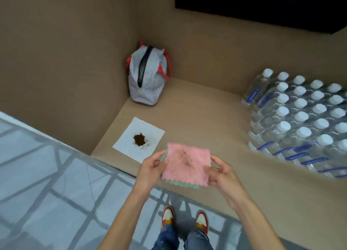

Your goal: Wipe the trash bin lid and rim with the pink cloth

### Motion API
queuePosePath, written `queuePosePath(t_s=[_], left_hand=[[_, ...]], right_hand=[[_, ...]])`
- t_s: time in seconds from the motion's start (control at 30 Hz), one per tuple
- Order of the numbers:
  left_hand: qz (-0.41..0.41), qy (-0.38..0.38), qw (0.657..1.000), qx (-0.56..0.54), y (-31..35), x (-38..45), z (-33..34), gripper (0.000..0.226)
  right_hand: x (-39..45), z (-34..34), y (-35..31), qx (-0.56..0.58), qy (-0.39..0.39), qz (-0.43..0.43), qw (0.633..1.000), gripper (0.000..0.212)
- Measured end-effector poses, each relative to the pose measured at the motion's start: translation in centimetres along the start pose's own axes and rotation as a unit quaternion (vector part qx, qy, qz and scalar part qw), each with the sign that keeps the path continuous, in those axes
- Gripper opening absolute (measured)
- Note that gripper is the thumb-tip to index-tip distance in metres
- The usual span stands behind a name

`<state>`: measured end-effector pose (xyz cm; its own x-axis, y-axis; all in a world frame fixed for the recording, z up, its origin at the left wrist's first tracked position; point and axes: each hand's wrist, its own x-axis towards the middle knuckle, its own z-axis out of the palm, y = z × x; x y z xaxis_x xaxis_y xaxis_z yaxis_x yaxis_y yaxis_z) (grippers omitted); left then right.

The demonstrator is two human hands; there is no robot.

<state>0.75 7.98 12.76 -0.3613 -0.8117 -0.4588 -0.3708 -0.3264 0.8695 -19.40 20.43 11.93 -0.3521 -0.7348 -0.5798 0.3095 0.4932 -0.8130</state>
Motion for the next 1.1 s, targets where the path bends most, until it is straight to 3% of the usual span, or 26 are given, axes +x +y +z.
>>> queuePosePath(t_s=[0.3,0.5,0.67,0.8,0.9,1.0,1.1], left_hand=[[-0.050,-0.044,0.991,0.117,-3.8,9.1,3.1,0.041],[-0.041,-0.028,0.982,0.182,-4.9,11.6,3.9,0.041],[0.002,-0.014,0.965,0.261,-5.8,12.4,3.9,0.035],[0.034,0.010,0.955,0.294,-6.5,12.7,3.8,0.020],[0.047,0.021,0.933,0.356,-6.8,12.8,3.9,0.014],[0.042,0.034,0.910,0.410,-6.8,12.2,3.7,0.016],[0.060,0.047,0.921,0.381,-6.0,11.8,3.4,0.009]], right_hand=[[6.9,1.4,4.0,0.005,0.133,0.039,0.990,0.042],[9.6,1.7,6.3,-0.096,0.195,0.055,0.975,0.034],[10.2,2.2,7.0,-0.191,0.208,0.061,0.957,0.035],[10.6,1.8,7.4,-0.258,0.236,0.087,0.933,0.014],[10.7,1.3,7.6,-0.328,0.231,0.106,0.910,0.030],[10.7,0.8,7.5,-0.318,0.195,0.111,0.921,0.034],[10.1,0.0,6.9,-0.276,0.163,0.078,0.944,0.031]])
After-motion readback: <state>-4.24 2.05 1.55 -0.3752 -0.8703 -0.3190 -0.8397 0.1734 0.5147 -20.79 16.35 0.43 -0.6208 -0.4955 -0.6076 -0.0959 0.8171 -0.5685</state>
